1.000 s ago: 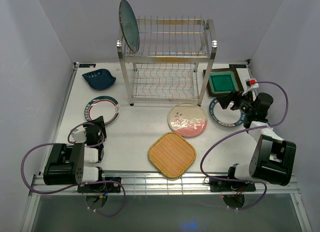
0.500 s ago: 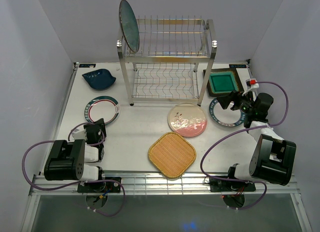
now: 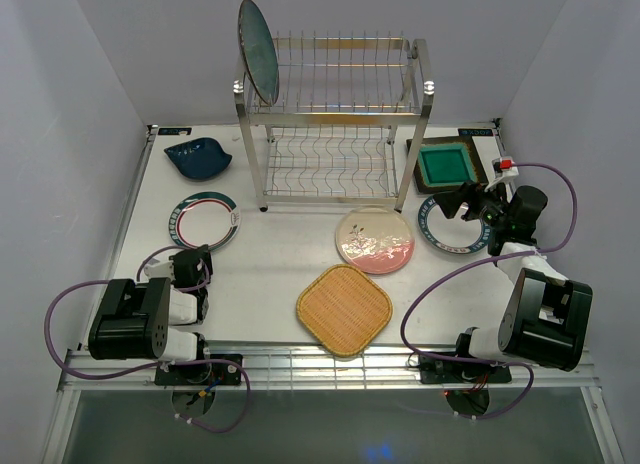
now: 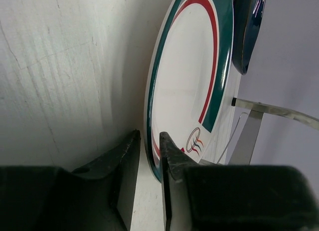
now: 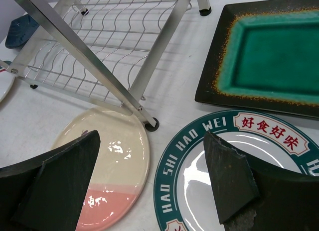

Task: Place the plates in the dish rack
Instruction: Pick up the plate at the center of the board.

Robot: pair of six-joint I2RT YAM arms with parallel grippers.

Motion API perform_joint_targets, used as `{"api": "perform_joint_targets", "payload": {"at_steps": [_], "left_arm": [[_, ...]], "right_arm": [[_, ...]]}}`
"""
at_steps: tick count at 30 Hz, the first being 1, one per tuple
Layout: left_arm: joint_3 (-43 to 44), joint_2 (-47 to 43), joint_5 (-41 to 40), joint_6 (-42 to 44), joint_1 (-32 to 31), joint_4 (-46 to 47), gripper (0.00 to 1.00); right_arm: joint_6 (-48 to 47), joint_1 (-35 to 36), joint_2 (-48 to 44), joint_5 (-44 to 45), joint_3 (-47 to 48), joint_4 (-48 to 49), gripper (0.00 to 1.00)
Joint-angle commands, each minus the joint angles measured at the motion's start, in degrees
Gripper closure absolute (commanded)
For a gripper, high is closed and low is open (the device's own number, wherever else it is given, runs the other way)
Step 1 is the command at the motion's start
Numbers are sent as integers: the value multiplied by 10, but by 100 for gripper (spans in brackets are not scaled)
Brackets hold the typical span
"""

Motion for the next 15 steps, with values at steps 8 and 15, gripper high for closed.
{"api": "perform_joint_targets", "payload": {"at_steps": [8, 15], "left_arm": [[-30, -18, -3, 28, 4, -59, 91], [-35, -45, 6, 45, 4, -60, 100]], "right_arm": [[6, -6, 2, -13, 24, 6, 10], [6, -6, 3, -16, 25, 6, 10]]}}
